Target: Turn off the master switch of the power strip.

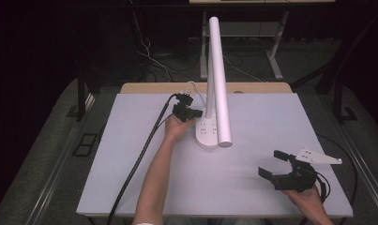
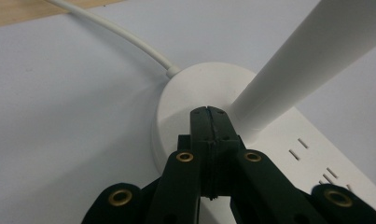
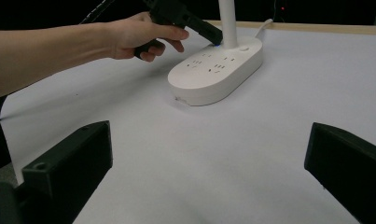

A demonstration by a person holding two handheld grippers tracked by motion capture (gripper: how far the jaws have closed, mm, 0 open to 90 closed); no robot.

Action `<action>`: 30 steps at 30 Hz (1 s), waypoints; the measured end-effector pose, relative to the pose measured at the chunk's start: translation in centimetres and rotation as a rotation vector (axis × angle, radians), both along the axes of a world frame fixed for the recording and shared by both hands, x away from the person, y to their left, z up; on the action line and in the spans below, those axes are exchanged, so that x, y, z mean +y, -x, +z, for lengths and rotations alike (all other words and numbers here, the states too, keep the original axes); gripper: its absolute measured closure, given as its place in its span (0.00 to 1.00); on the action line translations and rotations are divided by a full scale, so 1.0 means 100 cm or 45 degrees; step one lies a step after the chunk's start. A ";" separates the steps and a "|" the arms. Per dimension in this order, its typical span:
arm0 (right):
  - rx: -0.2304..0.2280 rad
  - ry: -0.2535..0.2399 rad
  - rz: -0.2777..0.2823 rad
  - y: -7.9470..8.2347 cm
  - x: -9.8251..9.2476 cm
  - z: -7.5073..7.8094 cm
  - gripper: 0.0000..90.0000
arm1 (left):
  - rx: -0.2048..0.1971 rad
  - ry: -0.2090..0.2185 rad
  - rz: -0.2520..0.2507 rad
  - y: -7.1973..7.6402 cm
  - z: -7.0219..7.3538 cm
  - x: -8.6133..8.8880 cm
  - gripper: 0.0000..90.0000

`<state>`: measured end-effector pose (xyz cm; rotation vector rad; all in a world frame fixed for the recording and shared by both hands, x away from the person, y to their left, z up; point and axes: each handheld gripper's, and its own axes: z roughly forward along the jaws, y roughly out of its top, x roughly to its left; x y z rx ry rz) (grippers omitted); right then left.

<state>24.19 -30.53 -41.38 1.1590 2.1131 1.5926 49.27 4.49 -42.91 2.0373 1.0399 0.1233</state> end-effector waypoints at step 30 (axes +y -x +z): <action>0.004 -0.007 -0.017 -0.001 -0.002 0.000 0.00 | -0.059 0.087 0.032 0.009 0.016 0.026 0.94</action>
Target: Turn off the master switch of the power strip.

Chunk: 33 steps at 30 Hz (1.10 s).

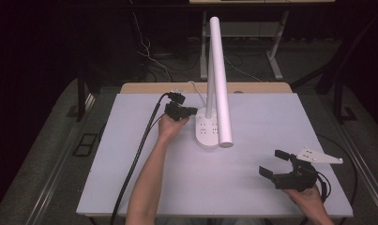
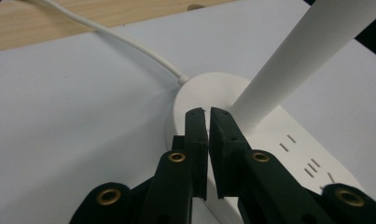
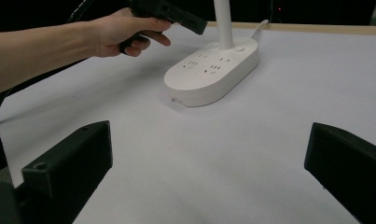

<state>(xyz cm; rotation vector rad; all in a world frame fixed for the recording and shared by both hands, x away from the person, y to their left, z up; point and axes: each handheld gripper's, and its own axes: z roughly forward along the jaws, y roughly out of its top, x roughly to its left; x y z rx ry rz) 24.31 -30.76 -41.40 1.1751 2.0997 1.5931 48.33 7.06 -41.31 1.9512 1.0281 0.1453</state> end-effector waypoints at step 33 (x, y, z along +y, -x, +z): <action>-0.003 0.006 0.001 0.000 0.002 0.000 0.00 | -0.081 0.102 -0.048 0.051 0.077 0.079 0.40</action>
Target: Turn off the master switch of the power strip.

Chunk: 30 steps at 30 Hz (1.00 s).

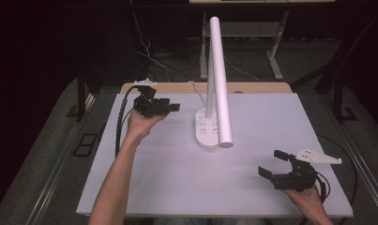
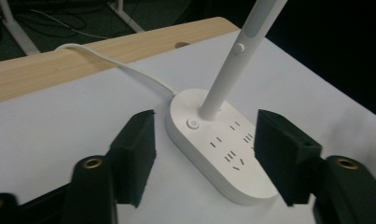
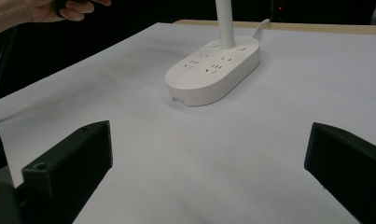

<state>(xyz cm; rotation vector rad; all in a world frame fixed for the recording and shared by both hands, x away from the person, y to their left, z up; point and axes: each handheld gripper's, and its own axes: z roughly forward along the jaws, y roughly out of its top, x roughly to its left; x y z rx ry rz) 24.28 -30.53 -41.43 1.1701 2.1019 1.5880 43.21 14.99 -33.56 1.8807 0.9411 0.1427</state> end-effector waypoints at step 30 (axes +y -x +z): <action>0.002 0.004 -0.002 0.000 0.000 0.000 0.00 | -0.047 -0.036 0.010 0.090 -0.004 0.039 0.00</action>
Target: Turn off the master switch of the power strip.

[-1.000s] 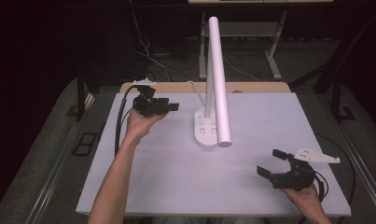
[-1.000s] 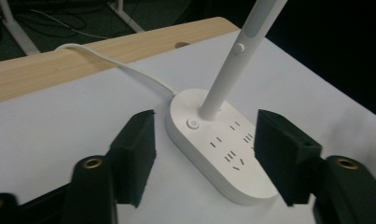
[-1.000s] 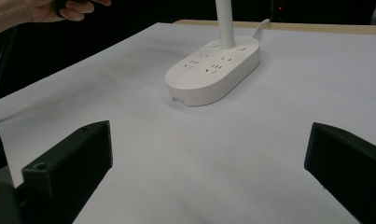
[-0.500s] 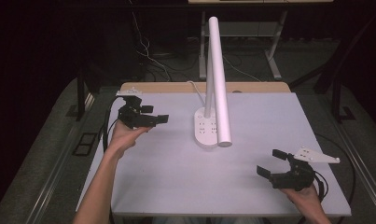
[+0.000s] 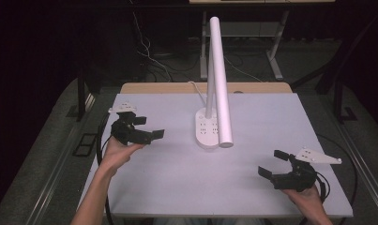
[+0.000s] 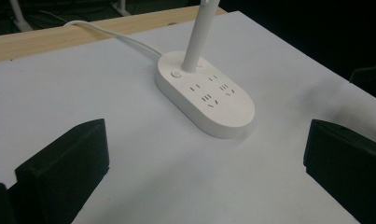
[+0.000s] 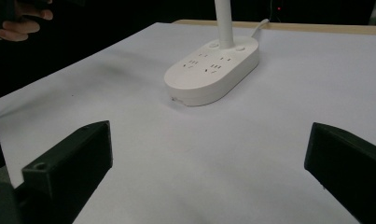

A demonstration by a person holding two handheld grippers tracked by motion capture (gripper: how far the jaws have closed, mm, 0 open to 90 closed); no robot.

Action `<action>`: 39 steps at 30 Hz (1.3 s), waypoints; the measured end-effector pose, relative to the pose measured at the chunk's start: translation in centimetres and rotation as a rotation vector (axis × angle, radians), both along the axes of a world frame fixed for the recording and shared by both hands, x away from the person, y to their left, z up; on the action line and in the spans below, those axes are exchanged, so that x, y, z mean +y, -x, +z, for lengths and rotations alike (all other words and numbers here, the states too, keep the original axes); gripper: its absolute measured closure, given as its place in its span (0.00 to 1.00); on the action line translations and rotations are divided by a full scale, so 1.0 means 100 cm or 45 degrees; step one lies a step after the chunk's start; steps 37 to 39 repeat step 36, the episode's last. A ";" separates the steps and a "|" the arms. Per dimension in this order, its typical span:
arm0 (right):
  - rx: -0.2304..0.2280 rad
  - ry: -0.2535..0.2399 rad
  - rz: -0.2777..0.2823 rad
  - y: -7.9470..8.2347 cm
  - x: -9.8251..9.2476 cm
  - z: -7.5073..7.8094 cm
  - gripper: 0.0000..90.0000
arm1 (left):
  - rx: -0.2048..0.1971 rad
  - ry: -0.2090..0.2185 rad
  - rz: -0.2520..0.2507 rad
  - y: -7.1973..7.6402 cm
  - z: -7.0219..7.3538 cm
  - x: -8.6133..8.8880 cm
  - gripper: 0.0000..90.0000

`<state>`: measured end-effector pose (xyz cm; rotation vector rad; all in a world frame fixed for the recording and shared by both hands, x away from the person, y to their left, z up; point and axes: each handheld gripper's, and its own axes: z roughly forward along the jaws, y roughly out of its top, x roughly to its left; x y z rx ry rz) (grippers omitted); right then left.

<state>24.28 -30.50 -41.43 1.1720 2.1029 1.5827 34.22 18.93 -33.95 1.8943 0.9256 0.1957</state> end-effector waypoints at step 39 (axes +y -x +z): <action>-0.001 0.010 0.003 -0.001 0.001 0.000 0.00 | -0.046 0.033 -0.005 0.076 -0.072 -0.003 0.00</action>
